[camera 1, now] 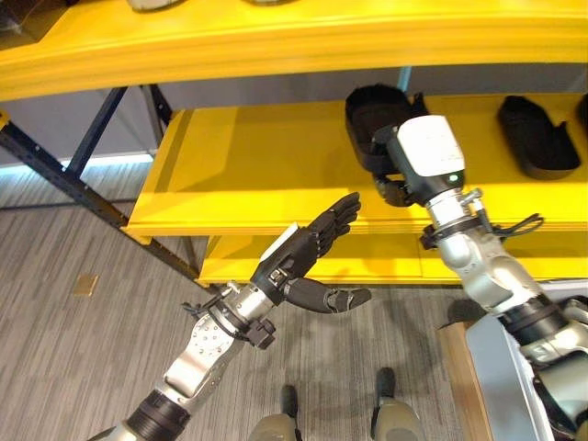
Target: Move parts from the plastic box to the shelf.
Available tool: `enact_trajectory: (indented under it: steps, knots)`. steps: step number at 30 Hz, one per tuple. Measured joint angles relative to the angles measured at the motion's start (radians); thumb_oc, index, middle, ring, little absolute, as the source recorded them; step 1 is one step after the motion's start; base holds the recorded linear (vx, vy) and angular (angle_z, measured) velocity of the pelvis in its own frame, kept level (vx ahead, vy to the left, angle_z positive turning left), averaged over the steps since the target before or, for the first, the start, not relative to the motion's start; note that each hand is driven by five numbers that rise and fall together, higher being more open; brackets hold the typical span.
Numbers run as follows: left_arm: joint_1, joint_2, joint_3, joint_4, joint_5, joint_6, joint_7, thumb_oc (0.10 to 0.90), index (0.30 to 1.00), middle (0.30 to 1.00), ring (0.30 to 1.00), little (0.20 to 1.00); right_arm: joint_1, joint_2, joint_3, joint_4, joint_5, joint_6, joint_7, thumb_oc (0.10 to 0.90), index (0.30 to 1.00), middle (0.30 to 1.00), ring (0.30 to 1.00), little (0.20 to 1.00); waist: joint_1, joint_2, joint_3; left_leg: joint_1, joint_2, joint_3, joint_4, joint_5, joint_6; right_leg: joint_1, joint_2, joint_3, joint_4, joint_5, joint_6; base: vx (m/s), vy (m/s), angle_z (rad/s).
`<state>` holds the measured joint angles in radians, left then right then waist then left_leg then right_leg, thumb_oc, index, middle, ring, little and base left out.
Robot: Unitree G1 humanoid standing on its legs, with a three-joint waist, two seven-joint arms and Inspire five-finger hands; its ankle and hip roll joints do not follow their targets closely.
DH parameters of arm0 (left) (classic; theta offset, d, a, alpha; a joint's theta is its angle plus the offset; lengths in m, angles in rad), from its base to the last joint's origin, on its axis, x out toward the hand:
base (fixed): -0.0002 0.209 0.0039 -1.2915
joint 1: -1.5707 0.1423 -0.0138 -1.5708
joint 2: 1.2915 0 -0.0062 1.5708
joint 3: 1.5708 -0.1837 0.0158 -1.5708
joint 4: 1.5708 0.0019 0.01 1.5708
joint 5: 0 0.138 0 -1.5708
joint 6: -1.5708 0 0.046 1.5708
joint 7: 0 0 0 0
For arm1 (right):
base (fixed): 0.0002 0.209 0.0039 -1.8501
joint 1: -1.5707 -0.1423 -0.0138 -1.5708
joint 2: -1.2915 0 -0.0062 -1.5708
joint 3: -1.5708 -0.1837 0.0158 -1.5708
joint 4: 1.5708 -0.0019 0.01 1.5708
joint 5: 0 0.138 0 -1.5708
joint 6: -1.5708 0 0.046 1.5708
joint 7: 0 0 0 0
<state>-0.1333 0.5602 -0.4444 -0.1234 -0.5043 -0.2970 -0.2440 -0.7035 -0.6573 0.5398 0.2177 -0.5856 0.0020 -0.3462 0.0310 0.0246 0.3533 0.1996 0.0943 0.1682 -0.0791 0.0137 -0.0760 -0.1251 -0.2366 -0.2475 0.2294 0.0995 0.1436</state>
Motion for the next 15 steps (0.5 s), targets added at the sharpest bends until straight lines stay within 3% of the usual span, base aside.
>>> enact_trajectory:
  steps: [1,2,3,4,6,9,11,15]
  knots:
    - [0.001,0.006,-0.006,0.0,0.0,0.003,0.0,0.9,1.0,1.0,1.0,1.0,0.005,0.003,0.016,-0.005,0.0,0.006,0.0,0.4,0.3,0.3,0.3,0.3,-0.017,-0.013,-0.002,0.0,-0.002,-0.015,0.004,-0.003,0.006,0.0,0.012,0.067,0.004,-0.031,0.005,0.13,-0.243,0.27]
    - [-0.001,0.01,-0.009,0.0,0.0,0.003,-0.001,0.9,1.0,1.0,1.0,1.0,0.008,0.004,0.026,-0.019,0.0,0.016,-0.001,0.4,0.3,0.3,0.3,0.3,-0.045,-0.024,-0.006,-0.032,0.005,-0.045,0.022,-0.007,0.003,0.004,0.052,0.196,-0.007,-0.053,0.001,0.13,-0.229,1.36]
    - [-0.033,0.012,-0.031,0.001,-0.001,0.006,-0.003,0.9,1.0,1.0,1.0,1.0,0.008,-0.006,0.014,-0.028,-0.001,0.032,-0.018,0.4,0.3,0.3,0.3,0.3,-0.092,-0.056,-0.018,-0.111,0.001,-0.15,0.054,-0.005,-0.002,0.023,0.096,0.298,-0.056,-0.104,0.012,0.2,-0.325,1.54]
    - [-0.04,0.003,-0.042,0.006,-0.001,0.006,-0.005,0.9,1.0,1.0,1.0,1.0,0.006,-0.013,0.004,-0.021,-0.001,0.034,-0.018,0.4,0.3,0.3,0.3,0.3,-0.091,-0.052,-0.018,-0.123,0.0,-0.176,0.054,0.006,-0.007,0.042,0.109,0.317,-0.095,-0.074,-0.014,0.15,-0.26,1.38]
    - [-0.036,0.015,-0.067,0.005,-0.001,0.011,-0.011,0.9,1.0,1.0,1.0,1.0,0.003,-0.016,-0.013,0.015,-0.002,0.025,-0.021,0.4,0.3,0.3,0.3,0.3,-0.068,-0.019,-0.019,-0.128,0.029,-0.188,0.03,0.025,0.002,0.042,0.131,0.264,-0.1,-0.065,-0.028,0.1,-0.241,0.37]
    - [-0.034,0.024,-0.068,0.005,-0.003,0.01,-0.025,0.9,1.0,1.0,1.0,1.0,0.0,-0.041,-0.013,0.046,-0.001,0.011,-0.023,0.4,0.3,0.3,0.3,0.3,-0.054,0.007,-0.019,-0.147,0.047,-0.201,0.038,0.034,-0.007,0.034,0.144,0.233,-0.086,-0.073,-0.049,0.01,-0.202,0.25]
    - [-0.05,0.008,-0.066,0.005,-0.042,0.01,-0.033,0.9,1.0,1.0,1.0,1.0,-0.016,-0.093,-0.013,0.046,-0.001,0.007,-0.023,0.4,0.3,0.3,0.3,0.3,-0.061,0.051,-0.018,-0.194,0.04,-0.199,0.042,0.051,-0.028,0.003,0.134,0.214,-0.082,-0.079,-0.049,-0.05,-0.252,0.29]
    - [-0.071,0.006,-0.061,0.005,-0.043,0.008,-0.051,0.9,1.0,1.0,1.0,1.0,-0.019,-0.129,-0.014,0.046,-0.001,0.009,0.0,0.4,0.3,0.3,0.3,0.3,-0.081,0.076,-0.014,-0.235,0.019,-0.184,0.077,0.055,-0.024,-0.033,0.11,0.196,-0.017,-0.125,-0.045,0.02,-0.179,0.28]
